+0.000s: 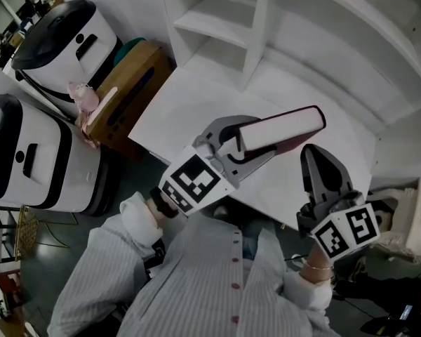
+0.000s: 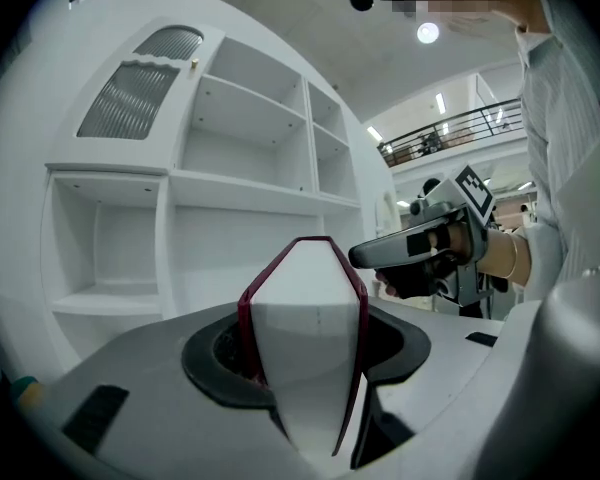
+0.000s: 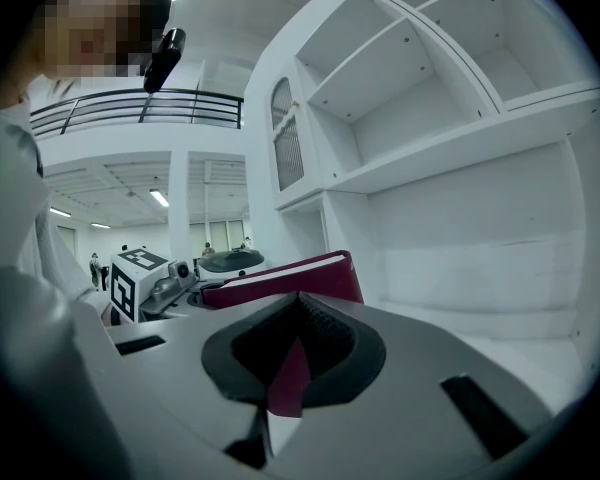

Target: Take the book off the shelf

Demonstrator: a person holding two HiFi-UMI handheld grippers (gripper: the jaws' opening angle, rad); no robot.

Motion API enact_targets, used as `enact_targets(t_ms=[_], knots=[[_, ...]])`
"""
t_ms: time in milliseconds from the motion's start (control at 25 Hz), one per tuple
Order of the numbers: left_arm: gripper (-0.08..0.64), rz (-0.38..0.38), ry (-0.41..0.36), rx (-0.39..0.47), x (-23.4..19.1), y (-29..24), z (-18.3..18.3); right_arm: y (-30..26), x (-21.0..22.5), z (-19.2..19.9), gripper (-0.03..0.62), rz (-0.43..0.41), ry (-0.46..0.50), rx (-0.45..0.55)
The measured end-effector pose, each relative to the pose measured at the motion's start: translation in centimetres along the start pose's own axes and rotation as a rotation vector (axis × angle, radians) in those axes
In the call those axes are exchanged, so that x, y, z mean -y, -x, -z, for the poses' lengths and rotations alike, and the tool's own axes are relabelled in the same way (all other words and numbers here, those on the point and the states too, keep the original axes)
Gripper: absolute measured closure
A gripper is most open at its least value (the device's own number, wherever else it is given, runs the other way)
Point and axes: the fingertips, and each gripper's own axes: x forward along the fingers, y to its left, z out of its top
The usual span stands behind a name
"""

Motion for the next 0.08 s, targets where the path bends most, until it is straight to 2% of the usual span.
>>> enact_targets(t_ms=[80], knots=[[0.331, 0.015, -0.001, 0.006, -0.30, -0.32, -0.41, 0.43, 0.31, -0.27, 0.578, 0.005, 0.006, 0.008]])
